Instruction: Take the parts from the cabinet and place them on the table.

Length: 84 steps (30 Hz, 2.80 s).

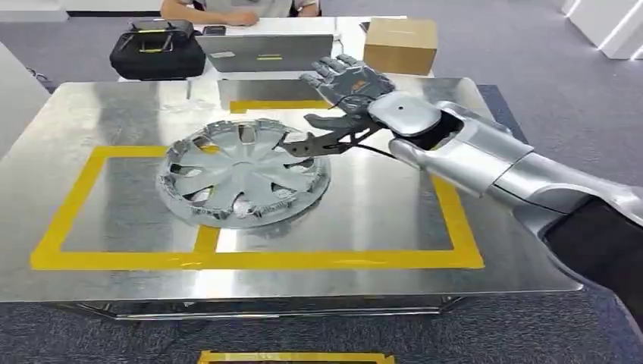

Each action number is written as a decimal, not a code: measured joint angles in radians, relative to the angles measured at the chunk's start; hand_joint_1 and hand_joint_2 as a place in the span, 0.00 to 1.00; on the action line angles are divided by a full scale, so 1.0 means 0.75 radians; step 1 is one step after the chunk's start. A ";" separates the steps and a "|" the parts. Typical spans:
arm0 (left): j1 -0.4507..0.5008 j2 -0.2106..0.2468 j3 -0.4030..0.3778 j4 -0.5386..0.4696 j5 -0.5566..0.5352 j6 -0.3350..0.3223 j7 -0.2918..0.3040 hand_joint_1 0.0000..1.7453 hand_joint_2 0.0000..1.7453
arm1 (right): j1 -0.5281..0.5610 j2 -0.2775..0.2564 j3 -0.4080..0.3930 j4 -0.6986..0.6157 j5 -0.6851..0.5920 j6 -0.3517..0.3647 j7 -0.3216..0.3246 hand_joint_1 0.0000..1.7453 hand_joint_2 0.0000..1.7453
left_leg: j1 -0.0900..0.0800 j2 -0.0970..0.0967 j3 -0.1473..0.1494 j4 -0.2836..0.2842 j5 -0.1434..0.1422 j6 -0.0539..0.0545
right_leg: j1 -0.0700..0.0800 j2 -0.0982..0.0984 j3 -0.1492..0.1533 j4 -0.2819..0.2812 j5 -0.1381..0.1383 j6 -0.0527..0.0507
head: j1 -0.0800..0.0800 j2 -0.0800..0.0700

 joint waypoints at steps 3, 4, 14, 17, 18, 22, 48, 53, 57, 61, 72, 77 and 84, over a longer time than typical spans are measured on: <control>-0.002 -0.002 0.000 0.000 0.006 0.001 0.000 0.00 0.00 | -0.009 -0.003 0.000 0.000 -0.023 0.127 -0.088 0.00 0.00 | 0.000 0.000 -0.002 0.001 0.002 0.007 | -0.001 0.000 -0.133 0.297 -0.139 0.014 | 0.001 0.000; -0.001 -0.002 0.000 0.000 0.008 0.002 0.000 0.00 0.00 | -0.008 -0.003 0.000 0.002 -0.078 0.220 -0.137 0.00 0.00 | 0.001 0.000 -0.003 0.002 0.002 0.007 | -0.003 0.000 -0.170 0.371 -0.156 0.018 | 0.003 0.000; -0.004 0.010 0.005 0.000 0.031 -0.069 -0.003 0.00 0.00 | 0.130 -0.027 -0.101 -0.090 -1.199 0.132 -0.308 0.00 0.00 | 0.008 -0.008 -0.005 0.030 -0.011 -0.046 | -0.003 -0.004 0.031 -0.018 0.026 -0.015 | 0.002 0.000; -0.009 0.007 0.017 0.000 0.045 -0.089 0.006 0.00 0.00 | 0.533 0.028 -0.409 -0.228 -1.335 -0.117 -0.520 0.00 0.00 | 0.011 -0.005 -0.068 0.184 -0.116 -0.061 | -0.008 -0.013 0.046 -0.029 0.027 -0.038 | -0.013 0.000; -0.010 0.007 0.019 0.000 0.051 -0.099 0.014 0.00 0.00 | 0.633 0.037 -0.481 -0.272 -1.359 -0.136 -0.556 0.00 0.00 | 0.012 -0.005 -0.116 0.284 -0.163 -0.065 | -0.007 -0.016 0.044 -0.029 0.026 -0.039 | -0.013 0.000; 0.003 0.009 0.029 0.001 0.056 -0.137 0.039 0.00 0.00 | 0.937 0.057 -0.710 -0.459 -1.409 -0.170 -0.588 0.00 0.00 | 0.007 -0.004 -0.138 0.354 -0.142 -0.053 | 0.002 -0.023 0.041 -0.028 0.025 -0.041 | -0.013 0.000; -0.006 0.017 0.054 0.001 0.097 -0.200 -0.006 0.00 0.00 | 1.349 0.100 -1.041 -0.939 -1.326 -0.287 -0.707 0.00 0.00 | -0.010 -0.001 -0.019 0.134 -0.125 -0.042 | -0.011 -0.007 0.076 -0.049 0.008 -0.036 | -0.011 0.000; -0.004 0.015 0.068 0.001 0.110 -0.211 -0.005 0.00 0.00 | 1.377 0.102 -1.046 -0.959 -1.261 -0.325 -0.707 0.00 0.00 | 0.003 -0.001 -0.100 0.331 -0.162 -0.053 | -0.010 -0.008 0.073 -0.040 0.011 -0.040 | -0.010 0.000; -0.007 0.015 0.078 0.001 0.114 -0.221 -0.001 0.00 0.00 | 1.377 0.104 -1.049 -0.987 -1.227 -0.362 -0.707 0.00 0.00 | -0.003 -0.004 0.045 0.018 -0.054 -0.034 | 0.000 -0.004 0.061 -0.028 0.012 -0.026 | -0.009 0.000; -0.006 0.009 0.079 0.001 0.112 -0.229 0.014 0.00 0.00 | 1.384 0.104 -1.056 -1.001 -1.196 -0.386 -0.706 0.00 0.00 | 0.001 0.000 0.032 0.009 -0.028 -0.001 | -0.008 -0.005 0.053 -0.031 0.014 0.006 | -0.009 0.000; -0.009 0.000 0.079 0.001 0.103 -0.252 0.020 0.00 0.00 | 1.398 0.106 -1.070 -1.031 -1.153 -0.432 -0.706 0.00 0.00 | -0.013 0.000 -0.081 0.020 0.068 -0.004 | -0.003 -0.003 0.230 -0.078 -0.106 0.002 | -0.001 0.000; -0.005 0.001 0.079 0.001 0.103 -0.253 0.021 0.00 0.00 | 1.400 0.107 -1.071 -1.038 -1.147 -0.441 -0.705 0.00 0.00 | -0.008 -0.001 -0.102 0.030 0.058 -0.044 | -0.010 -0.010 0.178 -0.075 -0.057 -0.035 | 0.001 0.000; -0.005 0.001 0.079 0.001 0.099 -0.264 0.024 0.00 0.00 | 1.407 0.114 -1.072 -1.045 -1.130 -0.463 -0.705 0.00 0.00 | 0.000 0.000 -0.086 0.358 -0.153 -0.066 | -0.007 -0.013 0.062 -0.055 0.025 -0.044 | -0.007 0.000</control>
